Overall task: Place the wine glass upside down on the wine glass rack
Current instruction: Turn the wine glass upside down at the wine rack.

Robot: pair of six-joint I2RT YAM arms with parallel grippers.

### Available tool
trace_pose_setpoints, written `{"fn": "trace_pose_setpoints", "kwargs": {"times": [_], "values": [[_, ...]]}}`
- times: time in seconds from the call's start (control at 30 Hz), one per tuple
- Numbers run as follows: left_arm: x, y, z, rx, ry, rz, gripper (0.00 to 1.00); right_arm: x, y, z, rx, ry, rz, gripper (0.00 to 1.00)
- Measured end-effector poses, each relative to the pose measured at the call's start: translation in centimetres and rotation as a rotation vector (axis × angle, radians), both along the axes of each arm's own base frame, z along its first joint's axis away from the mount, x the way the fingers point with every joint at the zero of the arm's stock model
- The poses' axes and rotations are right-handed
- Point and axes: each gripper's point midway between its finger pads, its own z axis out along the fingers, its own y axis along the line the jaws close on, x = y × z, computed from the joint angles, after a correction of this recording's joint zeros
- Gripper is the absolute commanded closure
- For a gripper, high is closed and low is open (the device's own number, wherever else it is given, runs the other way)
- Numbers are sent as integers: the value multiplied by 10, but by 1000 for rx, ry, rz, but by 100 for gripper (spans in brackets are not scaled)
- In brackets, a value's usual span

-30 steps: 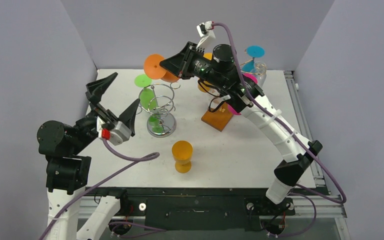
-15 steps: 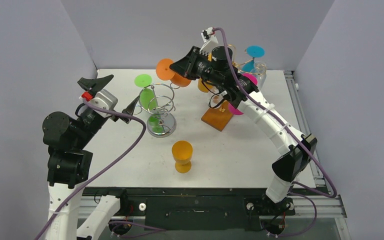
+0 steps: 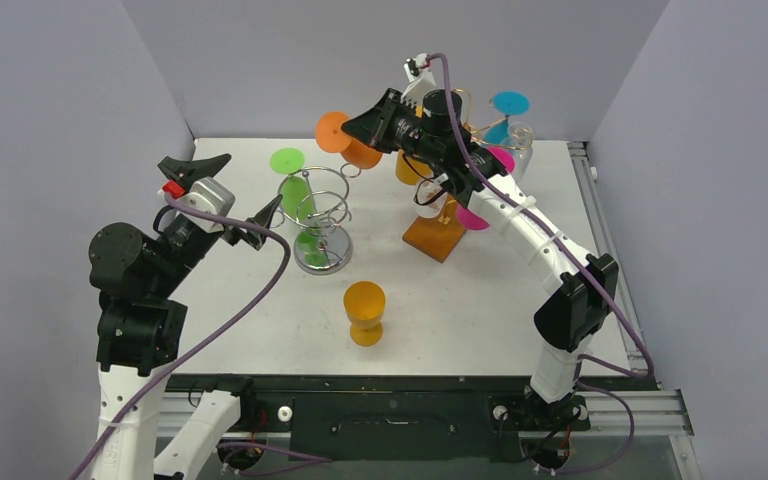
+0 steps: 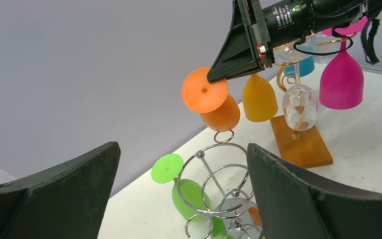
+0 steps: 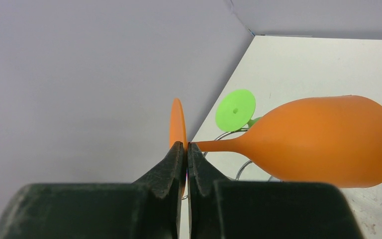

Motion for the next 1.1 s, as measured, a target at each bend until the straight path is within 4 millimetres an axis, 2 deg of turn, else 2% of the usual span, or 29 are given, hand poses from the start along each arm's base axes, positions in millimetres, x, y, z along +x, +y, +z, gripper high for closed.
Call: {"fn": "trace_pose_setpoints", "kwargs": {"times": [0.53, 0.73, 1.1], "values": [[2, -2, -11, 3, 25, -7, 1, 1, -1, -2, -29, -34, 6, 100], [0, -1, -10, 3, 20, -8, 1, -1, -4, 2, -32, -47, 6, 100], [-2, -2, -9, 3, 16, -11, 1, 7, -15, -4, -55, -30, -23, 100]]}}
